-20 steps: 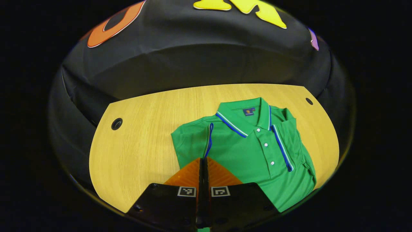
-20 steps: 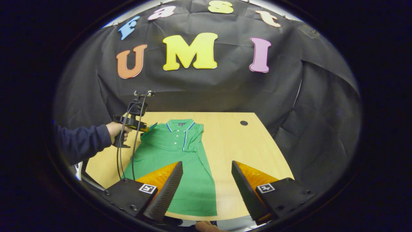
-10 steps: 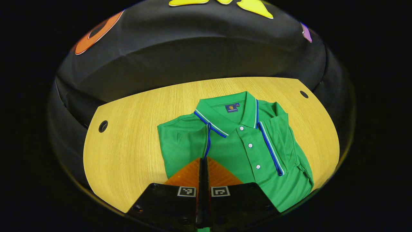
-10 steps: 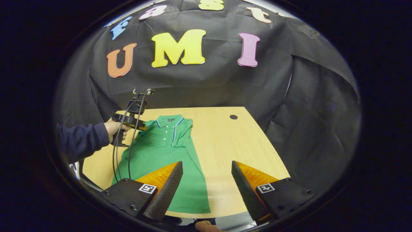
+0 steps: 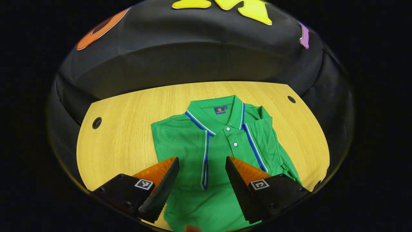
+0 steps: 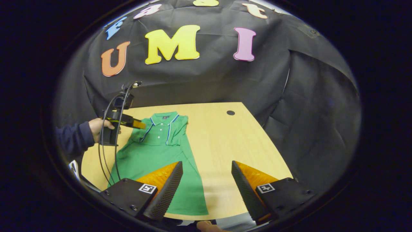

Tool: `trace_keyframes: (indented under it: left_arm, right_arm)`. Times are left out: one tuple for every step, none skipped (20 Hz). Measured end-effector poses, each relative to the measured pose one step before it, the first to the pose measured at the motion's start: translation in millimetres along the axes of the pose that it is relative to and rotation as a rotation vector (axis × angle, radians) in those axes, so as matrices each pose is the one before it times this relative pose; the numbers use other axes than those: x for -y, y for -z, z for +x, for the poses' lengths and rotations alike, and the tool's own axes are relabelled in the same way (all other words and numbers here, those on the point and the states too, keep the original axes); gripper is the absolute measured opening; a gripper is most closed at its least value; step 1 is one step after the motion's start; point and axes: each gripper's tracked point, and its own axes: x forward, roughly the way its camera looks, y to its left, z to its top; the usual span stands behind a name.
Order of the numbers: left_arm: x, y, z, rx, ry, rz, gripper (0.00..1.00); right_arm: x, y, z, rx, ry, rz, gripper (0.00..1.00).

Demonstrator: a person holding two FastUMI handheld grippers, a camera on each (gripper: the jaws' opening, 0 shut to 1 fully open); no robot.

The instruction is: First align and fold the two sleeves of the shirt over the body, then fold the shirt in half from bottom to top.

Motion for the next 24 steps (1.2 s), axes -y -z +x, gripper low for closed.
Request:
trace_keyframes:
  left_arm:
    - [-1.4,6.42,-9.63,-0.00611,0.00473,-0.02424,0.94]
    - [-3.06,5.45,-11.42,-0.00402,0.00953,-0.01873,0.94]
    - [-6.53,3.92,-11.44,0.00562,-0.00309,-0.0152,0.94]
    - [-8.83,5.23,-11.15,0.00616,-0.01286,-0.01261,0.94]
    - [-9.52,7.21,-9.22,0.00274,-0.01752,-0.0112,0.94]
    - [-9.6,8.46,-8.35,-0.00228,-0.01466,-0.0106,0.94]
    - [-10.27,10.54,-10.86,-0.0046,-0.01452,-0.0146,0.94]
    - [-8.38,11.25,-7.83,-0.00725,-0.00935,-0.01358,0.94]
    - [-7.88,13.45,-5.63,-0.0111,-0.00706,-0.00953,0.94]
    - [-8.73,15.88,-5.69,-0.01732,-0.00826,-0.00442,0.94]
    - [-7.54,19.88,-4.54,-0.02608,-0.00659,-0.00223,0.94]
    - [-5.53,20.63,-4.49,-0.03085,-0.00238,-0.0004,0.94]
    - [-6.97,19.2,-5.22,-0.02724,-0.00707,0.00126,0.94]
    - [-5.74,20.42,-3.75,-0.02391,-0.00554,0.00005,0.94]
    - [-3.16,19.53,-3.37,-0.02758,0.001,-0.00572,0.94]
    - [-2.55,21.96,-1.98,-0.03625,0.00118,-0.01098,0.94]
    - [-2.7,20.41,-2.86,-0.04202,0.00018,-0.01359,0.94]
    - [-3.78,20.06,-0.78,-0.04208,-0.01169,-0.01067,0.94]
    - [-4.23,19.96,-1.62,-0.04194,-0.01488,-0.00708,0.94]
    - [-0.4,16.15,-1.29,-0.03511,0.00169,-0.00359,0.94]
    - [0.78,14.4,-1.23,-0.03273,0.00508,0.00123,0.94]
    - [0.93,11.64,-1.82,-0.02644,0.00254,0.00312,0.94]
    - [1.76,8.12,-1.82,-0.0185,0.00565,0.00526,0.94]
    - [1.13,4.97,-1.93,-0.01227,0.00173,0.00477,0.94]
  right_arm:
    - [-0.31,0.99,3.88,-0.00254,0.00126,-0.00314,0.96]
    - [1.72,3.84,4.29,-0.00705,0.00566,-0.00906,0.95]
    - [-0.95,2.81,3.27,-0.00621,-0.00571,-0.00262,0.96]
    - [-1.83,4.47,4.56,-0.00914,-0.00716,0.00003,0.97]
    - [-0.56,5.07,3.38,-0.01414,-0.00433,-0.00105,0.96]
    - [-1.89,6.86,5.8,-0.01702,-0.00725,-0.00042,0.96]
    - [-1.92,7.95,4.6,-0.01969,-0.00862,-0.00011,0.96]
    - [-1.93,7.72,6.75,-0.01989,-0.00718,-0.00079,0.96]
    - [-3.2,10.64,6.73,-0.02623,-0.00988,-0.00623,0.97]
    - [-2.36,13.12,6.79,-0.03134,-0.00154,-0.01232,0.97]
    - [-1.32,13.78,6.43,-0.03861,0.0068,-0.01315,0.96]
    - [-4.05,14.54,3.85,-0.03972,-0.00777,-0.00367,0.97]
    - [-7.49,14.16,3.24,-0.03704,-0.02112,0.00404,0.96]
    - [-6.37,13.33,3.22,-0.03272,-0.01784,-0.00135,0.97]
    - [-1.8,11.83,4.71,-0.03049,-0.00001,-0.01123,0.96]
    - [-1.22,11.1,4.63,-0.02994,0.00354,-0.00791,0.96]
    - [-2.18,9.77,1.65,-0.03096,-0.00302,0.00523,0.96]
    - [-2.28,8.75,0.47,-0.02632,-0.0024,0.0098,0.96]
    - [-1.21,7.2,1.59,-0.02078,0.00076,0.00644,0.96]
    - [-0.86,6.44,2.34,-0.02018,0.00039,0.00708,0.96]
    - [-0.04,6.36,1.23,-0.02302,0.00399,0.00616,0.97]
    - [2.19,7.46,1.36,-0.0235,0.01143,0.00417,0.97]
    - [3.31,7.33,0.85,-0.02605,0.0161,0.00026,0.99]
    - [2.02,6.53,2.98,-0.02502,0.01508,0.00073,0.97]
